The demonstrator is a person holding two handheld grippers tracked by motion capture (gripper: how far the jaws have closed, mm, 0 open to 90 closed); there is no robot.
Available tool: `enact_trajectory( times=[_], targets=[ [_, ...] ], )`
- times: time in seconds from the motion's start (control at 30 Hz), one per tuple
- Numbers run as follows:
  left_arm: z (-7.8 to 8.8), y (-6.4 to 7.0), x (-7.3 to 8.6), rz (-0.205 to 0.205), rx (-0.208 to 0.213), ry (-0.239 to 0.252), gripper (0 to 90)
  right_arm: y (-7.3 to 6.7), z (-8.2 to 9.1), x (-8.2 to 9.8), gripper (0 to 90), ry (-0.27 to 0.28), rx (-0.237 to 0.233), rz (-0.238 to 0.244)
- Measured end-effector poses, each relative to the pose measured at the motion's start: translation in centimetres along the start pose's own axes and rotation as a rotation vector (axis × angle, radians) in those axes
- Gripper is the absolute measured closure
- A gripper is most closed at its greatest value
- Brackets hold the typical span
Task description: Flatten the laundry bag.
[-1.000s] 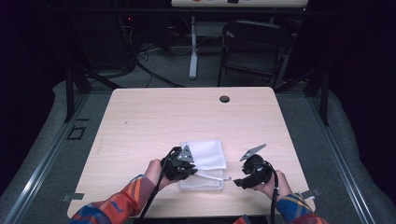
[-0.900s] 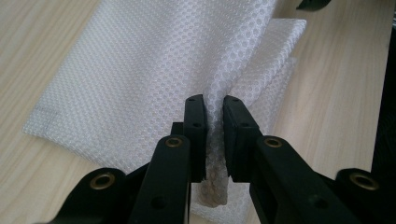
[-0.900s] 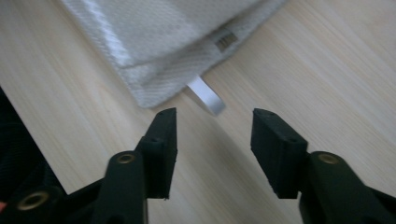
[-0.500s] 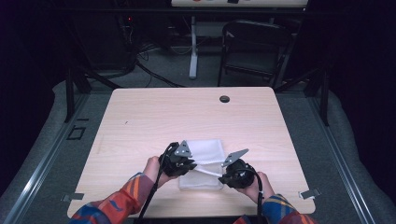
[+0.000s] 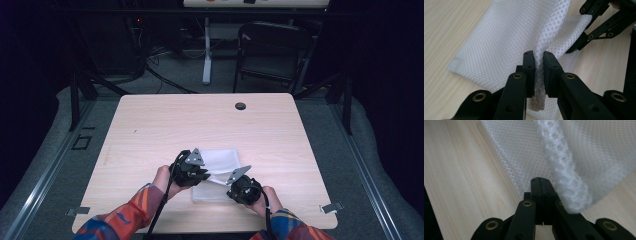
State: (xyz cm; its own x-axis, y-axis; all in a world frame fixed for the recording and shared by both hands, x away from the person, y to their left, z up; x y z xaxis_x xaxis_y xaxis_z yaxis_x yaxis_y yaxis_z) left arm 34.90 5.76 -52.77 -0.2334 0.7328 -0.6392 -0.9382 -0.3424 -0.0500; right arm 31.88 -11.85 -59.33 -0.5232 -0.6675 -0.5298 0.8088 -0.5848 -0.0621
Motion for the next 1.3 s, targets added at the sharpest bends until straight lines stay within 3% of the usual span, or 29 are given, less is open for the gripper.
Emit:
enact_trajectory(
  times=[0.13,0.3,0.43,0.83,1.13,1.3],
  targets=[
    [0.2,-0.3,0.0,0.003,-0.005,-0.006,81.2,-0.2,-0.4,-0.2,90.0,0.007,0.017,0.031],
    [0.2,-0.8,-0.5,0.008,-0.006,-0.002,81.2,0.2,-0.3,0.1,90.0,0.013,-0.017,0.014],
    [0.1,-1.2,-0.8,0.014,-0.010,0.001,81.5,-0.2,-0.4,-0.1,90.0,0.007,0.021,0.067],
    [0.1,-2.9,-2.4,0.027,-0.044,0.047,83.2,-0.2,-0.4,-0.2,90.0,0.008,0.011,0.041],
    [0.0,-3.9,-3.5,-0.003,-0.056,0.046,84.2,-0.2,-0.4,-0.2,90.0,0.007,0.004,0.032],
    [-0.3,-4.9,-4.1,0.011,-0.047,0.038,84.1,-0.2,-0.4,-0.2,90.0,0.007,0.008,0.029]
  ],
)
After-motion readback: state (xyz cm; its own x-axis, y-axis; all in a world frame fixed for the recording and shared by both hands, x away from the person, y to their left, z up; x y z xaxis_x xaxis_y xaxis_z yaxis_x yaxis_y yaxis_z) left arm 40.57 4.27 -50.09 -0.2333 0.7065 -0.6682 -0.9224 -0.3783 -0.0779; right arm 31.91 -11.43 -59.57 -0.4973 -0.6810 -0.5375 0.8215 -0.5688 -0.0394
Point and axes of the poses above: each handheld gripper's, and its own axes: z roughly backward along the jaws, x roughly out of its underside, y roughly to its right, the point moved 4 cm from there along -z, roughly forward along the jaws, and after that the axes turned 5 degrees about -z, right-handed, at the moved point
